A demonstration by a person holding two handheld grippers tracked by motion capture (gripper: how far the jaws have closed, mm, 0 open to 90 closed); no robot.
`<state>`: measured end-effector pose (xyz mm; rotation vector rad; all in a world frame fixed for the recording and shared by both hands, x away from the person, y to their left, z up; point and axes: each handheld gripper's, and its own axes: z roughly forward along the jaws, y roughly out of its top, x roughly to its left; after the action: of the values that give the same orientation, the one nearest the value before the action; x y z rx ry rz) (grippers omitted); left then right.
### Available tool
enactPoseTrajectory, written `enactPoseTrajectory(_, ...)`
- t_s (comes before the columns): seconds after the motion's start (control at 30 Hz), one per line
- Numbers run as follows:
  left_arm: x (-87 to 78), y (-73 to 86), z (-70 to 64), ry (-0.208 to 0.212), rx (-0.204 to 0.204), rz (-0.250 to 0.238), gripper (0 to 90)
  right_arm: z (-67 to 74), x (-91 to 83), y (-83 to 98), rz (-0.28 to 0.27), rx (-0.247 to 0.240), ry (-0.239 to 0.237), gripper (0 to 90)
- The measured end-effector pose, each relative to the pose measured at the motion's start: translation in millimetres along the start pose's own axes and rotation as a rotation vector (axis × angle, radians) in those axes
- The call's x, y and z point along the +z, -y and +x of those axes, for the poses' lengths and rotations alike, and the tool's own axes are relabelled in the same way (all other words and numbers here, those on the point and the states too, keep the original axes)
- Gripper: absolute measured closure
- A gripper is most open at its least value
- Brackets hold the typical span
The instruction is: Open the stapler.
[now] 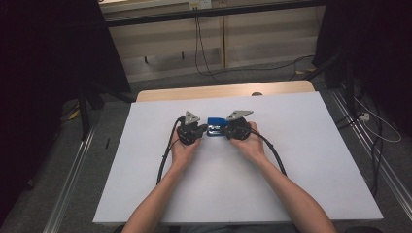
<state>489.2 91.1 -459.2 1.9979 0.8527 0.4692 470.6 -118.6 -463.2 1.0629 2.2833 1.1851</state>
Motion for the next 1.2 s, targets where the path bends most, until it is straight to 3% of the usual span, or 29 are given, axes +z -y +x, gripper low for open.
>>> enactPoseTrajectory(0.4, 4.5, -3.5, 0.6, -0.009, -0.021, -0.016, 90.0, -0.1, 0.0, 0.2, -0.001, 0.002, 0.004, 90.0)
enactPoseTrajectory(0.73, 3.8, -4.8, -1.1, -0.017, 0.002, -0.011, 90.0, -0.1, -0.1, 0.4, -0.001, 0.001, 0.004, 90.0)
enactPoseTrajectory(1.2, 0.5, -9.1, -1.4, -0.007, -0.006, -0.029, 90.0, 0.1, 0.0, 0.3, 0.000, 0.000, 0.005, 90.0)
